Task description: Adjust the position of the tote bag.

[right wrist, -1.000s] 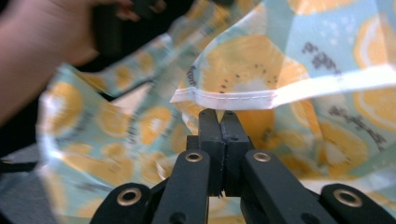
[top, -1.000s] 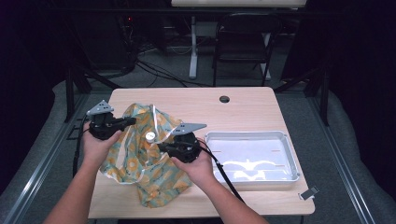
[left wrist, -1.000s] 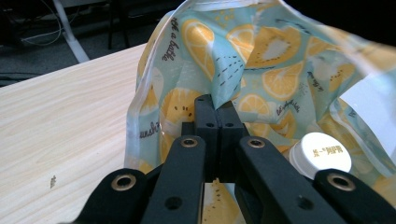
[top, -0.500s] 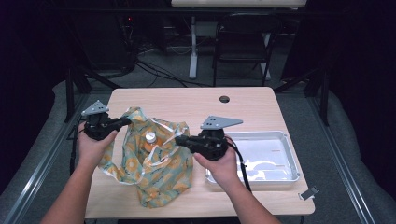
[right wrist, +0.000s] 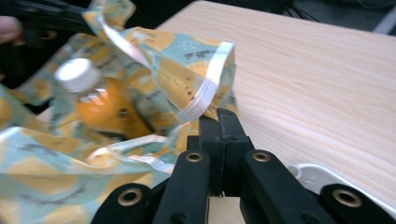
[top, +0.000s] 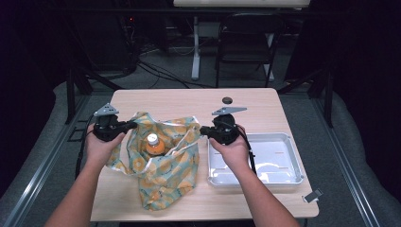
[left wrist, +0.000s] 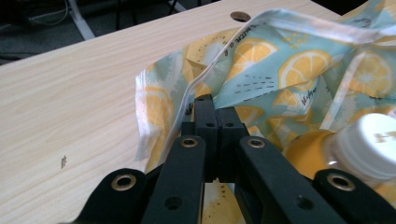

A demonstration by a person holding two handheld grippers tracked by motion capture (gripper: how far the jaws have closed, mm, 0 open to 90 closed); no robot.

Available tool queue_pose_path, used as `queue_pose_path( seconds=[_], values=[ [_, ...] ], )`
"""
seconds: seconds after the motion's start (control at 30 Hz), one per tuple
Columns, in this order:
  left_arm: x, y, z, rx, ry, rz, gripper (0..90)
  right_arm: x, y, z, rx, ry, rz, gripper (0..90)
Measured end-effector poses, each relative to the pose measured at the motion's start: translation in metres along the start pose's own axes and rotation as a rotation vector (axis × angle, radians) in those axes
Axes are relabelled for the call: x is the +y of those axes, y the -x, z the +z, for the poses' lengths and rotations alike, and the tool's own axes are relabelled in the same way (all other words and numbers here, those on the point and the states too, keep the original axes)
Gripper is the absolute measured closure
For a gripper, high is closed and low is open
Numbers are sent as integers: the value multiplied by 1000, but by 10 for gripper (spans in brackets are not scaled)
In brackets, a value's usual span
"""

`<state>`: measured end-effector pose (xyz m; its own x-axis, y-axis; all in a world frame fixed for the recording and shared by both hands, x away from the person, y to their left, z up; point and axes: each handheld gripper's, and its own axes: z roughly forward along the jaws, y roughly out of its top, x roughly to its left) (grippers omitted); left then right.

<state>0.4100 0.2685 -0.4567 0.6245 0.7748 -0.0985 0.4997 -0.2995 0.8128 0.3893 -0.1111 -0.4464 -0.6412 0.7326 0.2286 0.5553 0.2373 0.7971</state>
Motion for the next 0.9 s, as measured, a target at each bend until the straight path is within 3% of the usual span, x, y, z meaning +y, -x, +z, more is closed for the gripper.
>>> queue_pose_path(
  seconds=[0.3,0.53,0.63,0.67,0.73,0.77,0.87,0.9],
  values=[
    [-11,-21,21,37,-60,-55,900,2,21,44,-65,-75,25,900],
    [-25,-25,39,46,-109,-94,900,-2,32,68,-111,-130,52,900],
    [-30,-27,42,32,-109,-118,900,-4,33,72,-112,-134,65,893],
    [-33,-27,42,27,-115,-121,900,-5,32,71,-94,-120,87,776],
    [-33,-27,41,26,-115,-124,900,-5,31,69,-69,-101,91,734],
    [-33,-28,39,25,-114,-121,900,-3,27,58,-40,-65,88,684],
    [-30,-27,35,24,-97,-117,900,-1,22,40,-16,1,85,643],
    [-30,-27,35,24,-97,-117,900,-1,22,40,-16,1,85,643]
  ],
)
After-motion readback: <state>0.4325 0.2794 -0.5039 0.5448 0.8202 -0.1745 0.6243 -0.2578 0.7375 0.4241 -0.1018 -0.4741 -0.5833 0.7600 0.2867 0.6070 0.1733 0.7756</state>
